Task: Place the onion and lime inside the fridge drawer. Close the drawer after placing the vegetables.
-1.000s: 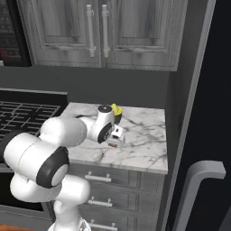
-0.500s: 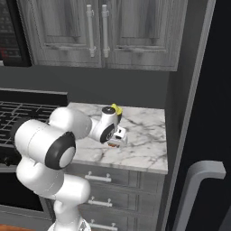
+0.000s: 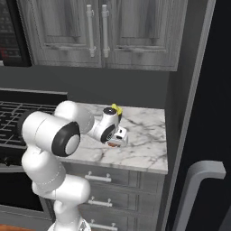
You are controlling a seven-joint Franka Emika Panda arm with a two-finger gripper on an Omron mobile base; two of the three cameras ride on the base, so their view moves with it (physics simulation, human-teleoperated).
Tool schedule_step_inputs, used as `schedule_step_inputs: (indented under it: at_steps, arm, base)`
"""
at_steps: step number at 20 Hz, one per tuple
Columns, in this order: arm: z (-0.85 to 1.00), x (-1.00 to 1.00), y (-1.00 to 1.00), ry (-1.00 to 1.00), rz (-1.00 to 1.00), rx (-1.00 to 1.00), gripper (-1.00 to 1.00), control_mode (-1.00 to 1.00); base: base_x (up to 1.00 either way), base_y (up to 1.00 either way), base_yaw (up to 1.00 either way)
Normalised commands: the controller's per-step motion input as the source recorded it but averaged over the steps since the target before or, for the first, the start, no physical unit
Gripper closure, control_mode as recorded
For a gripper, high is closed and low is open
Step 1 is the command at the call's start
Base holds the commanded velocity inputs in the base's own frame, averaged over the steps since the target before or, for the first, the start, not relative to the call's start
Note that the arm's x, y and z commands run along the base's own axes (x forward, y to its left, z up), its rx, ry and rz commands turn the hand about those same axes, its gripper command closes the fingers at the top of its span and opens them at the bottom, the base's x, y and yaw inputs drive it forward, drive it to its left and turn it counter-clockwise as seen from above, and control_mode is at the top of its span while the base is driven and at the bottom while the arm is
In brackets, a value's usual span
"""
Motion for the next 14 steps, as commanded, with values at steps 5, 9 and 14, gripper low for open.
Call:
schedule_step_inputs:
  at_steps: [5, 9, 14]
  arm:
    - [-0.12, 0.28, 0.00, 0.00, 0.00, 0.00, -1.00, -1.00]
    - [-0.14, 0.22, 0.00, 0.00, 0.00, 0.00, -1.00, -1.00]
    - [-0.37, 0.02, 0.00, 0.02, 0.00, 0.00, 1.00, -1.00]
  base:
    - [0.00, 0.00, 0.00]
    - [0.00, 0.00, 0.00]
    - [0.00, 0.00, 0.00]
